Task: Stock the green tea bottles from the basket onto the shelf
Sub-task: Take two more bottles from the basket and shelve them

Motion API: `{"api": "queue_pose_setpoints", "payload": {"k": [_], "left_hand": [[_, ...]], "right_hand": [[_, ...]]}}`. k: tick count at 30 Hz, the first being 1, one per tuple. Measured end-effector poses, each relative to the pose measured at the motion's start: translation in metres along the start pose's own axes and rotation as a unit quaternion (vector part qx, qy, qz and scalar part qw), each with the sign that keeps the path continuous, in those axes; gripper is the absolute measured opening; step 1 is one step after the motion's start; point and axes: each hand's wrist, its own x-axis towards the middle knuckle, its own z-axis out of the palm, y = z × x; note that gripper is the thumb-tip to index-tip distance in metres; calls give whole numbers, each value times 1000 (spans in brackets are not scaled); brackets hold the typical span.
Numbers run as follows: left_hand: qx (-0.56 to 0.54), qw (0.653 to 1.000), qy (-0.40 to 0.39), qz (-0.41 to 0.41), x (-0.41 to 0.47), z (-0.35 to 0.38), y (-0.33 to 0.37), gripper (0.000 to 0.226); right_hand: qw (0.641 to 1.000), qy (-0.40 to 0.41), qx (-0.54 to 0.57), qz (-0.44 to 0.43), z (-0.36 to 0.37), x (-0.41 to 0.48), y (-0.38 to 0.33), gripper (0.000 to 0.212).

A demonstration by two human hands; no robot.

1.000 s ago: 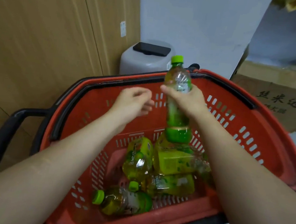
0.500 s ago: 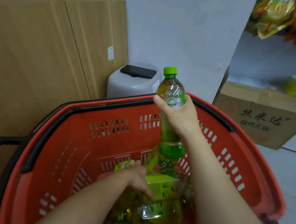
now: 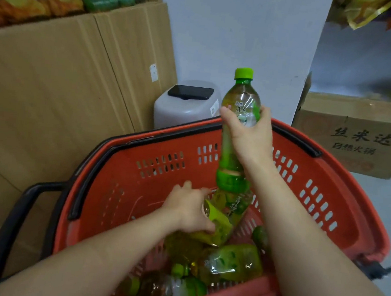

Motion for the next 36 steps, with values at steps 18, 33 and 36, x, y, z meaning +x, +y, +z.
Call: {"api": "queue_pose_setpoints", "payload": {"k": [18, 33, 36], "left_hand": [[-32, 796, 605, -9, -315, -213, -151, 78], [-115, 771, 618, -99, -447, -243, -259, 92], [-192, 758, 608, -140, -453, -243, -292, 112]], "right_hand": [[826, -456, 309, 119, 103, -132, -151, 89], [641, -604, 468, 70, 273, -288, -299, 61], [655, -634, 411, 13, 305, -298, -314, 67]]}}
